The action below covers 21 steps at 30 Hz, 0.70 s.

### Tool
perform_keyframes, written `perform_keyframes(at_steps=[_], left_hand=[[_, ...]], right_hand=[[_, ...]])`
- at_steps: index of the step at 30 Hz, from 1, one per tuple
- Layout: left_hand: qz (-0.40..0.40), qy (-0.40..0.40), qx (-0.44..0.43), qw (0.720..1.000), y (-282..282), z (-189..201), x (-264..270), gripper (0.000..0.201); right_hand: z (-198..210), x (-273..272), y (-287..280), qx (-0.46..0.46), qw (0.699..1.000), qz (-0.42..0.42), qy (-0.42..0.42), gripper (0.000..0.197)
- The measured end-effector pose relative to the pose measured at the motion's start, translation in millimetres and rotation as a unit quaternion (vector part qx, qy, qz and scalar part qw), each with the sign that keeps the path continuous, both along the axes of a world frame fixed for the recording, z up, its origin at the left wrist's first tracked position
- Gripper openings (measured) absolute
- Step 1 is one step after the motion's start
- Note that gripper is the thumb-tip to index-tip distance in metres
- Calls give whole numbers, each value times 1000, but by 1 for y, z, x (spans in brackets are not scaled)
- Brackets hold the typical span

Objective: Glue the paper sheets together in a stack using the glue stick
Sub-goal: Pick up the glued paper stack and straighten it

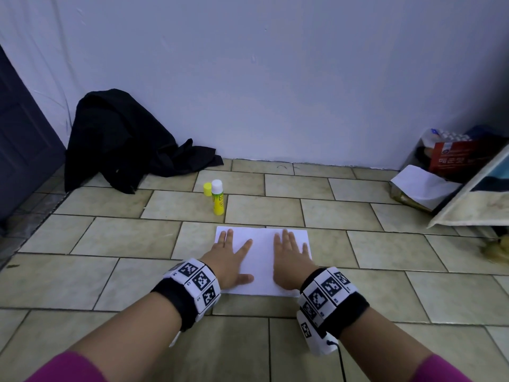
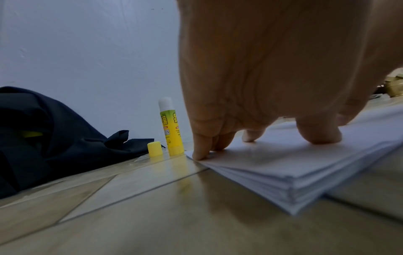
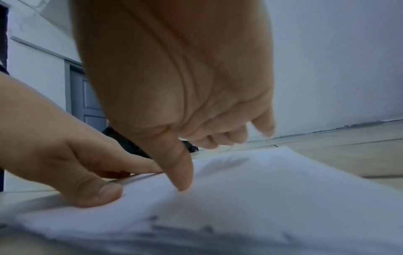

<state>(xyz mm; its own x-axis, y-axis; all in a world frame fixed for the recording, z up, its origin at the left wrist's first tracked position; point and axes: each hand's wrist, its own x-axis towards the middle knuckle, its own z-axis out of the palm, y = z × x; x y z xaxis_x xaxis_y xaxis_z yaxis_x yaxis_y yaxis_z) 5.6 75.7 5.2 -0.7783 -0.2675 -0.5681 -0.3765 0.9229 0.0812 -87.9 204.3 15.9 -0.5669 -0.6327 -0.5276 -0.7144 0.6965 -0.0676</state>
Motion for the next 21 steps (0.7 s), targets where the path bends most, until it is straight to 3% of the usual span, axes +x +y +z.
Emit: perform_keyframes(at_steps=[3,7,15,21], left_hand=[[-5,-6,-7,1000,0,0,0,86],[-9,-7,-18,1000,0,-1,0,86],[-3,-6,-11,1000,0,-2,0,87],[-2,-9,-9,1000,0,-4,0,88]], right_hand=[[2,4,-12,-42,995,74,-57,77],[-8,-2,-14,3,994,95,-56,77],[-15,-25,11,40,998,3,-56,103],[-14,-22,10,57,998,-4,-38,104]])
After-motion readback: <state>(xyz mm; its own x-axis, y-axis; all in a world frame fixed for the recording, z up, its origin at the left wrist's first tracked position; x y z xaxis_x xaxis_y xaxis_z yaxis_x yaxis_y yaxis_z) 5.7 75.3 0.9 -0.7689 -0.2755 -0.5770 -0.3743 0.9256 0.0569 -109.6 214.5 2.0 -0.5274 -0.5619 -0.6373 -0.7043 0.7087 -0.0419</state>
